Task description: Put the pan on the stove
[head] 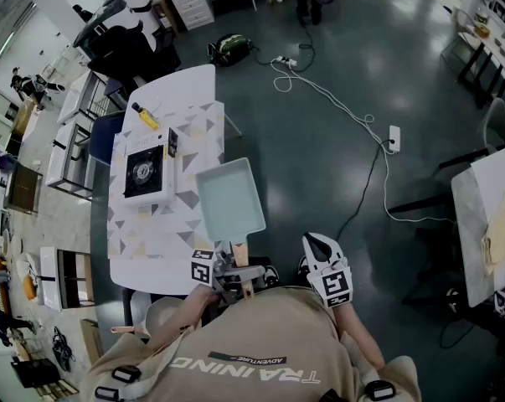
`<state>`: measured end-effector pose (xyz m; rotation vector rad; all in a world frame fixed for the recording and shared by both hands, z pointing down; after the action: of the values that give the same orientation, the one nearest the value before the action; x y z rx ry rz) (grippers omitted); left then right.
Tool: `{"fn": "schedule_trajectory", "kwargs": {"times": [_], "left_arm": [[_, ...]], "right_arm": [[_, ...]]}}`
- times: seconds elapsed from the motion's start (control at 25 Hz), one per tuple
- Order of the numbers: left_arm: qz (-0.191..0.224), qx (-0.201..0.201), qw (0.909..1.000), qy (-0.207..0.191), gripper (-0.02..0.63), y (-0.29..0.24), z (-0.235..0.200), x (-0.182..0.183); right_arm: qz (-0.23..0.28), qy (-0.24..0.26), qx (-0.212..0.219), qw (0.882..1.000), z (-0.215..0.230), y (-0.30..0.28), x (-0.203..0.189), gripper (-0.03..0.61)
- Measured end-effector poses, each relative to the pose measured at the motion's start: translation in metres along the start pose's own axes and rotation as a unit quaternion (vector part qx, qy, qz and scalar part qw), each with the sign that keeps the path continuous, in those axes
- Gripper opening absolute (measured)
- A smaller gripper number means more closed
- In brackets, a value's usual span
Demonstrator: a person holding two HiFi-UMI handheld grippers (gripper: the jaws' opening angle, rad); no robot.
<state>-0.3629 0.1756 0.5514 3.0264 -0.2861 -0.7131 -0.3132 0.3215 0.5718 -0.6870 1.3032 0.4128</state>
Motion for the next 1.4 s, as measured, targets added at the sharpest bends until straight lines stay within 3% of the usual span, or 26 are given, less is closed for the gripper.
{"fn": "schedule_trajectory", "kwargs": {"times": [0.48,0.68,0.84,1.12,1.4], "left_arm": [[0.008,0.011,0.9999,0.003,0.124,-0.038,-0.012,0.02],[0.04,0.001,0.9991,0.014,0.124,-0.046,-0.012,0.028],[0.054,0.014,0.9983,0.015,0.124,-0.042,-0.02,0.038],[0.044,0.018,0.9988,0.01,0.124,-0.04,-0.048,0.07],[0.029,0.007,0.9993,0.021,0.125,-0.037,-0.083,0.136]], "right_arm": [[0.005,0.012,0.034,0.999,0.053,-0.005,0.006,-0.002],[0.004,0.012,0.051,0.999,0.068,-0.015,0.001,-0.002],[-0.006,0.007,0.07,0.998,0.073,-0.029,-0.005,-0.002],[-0.021,0.018,0.077,0.997,0.098,-0.07,0.005,-0.002],[-0.018,0.037,0.068,0.997,0.112,-0.127,0.046,-0.002]]}}
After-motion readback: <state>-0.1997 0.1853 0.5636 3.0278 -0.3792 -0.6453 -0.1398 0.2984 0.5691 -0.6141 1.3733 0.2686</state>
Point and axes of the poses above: the fingertips, and each gripper's own axes: y backward along the fingers, z to its right, x out of its top, the point moved 3 cm from there along y, backward along the fingers, and after that the axes turned 12 degrees about x, right-handed, at the moved point
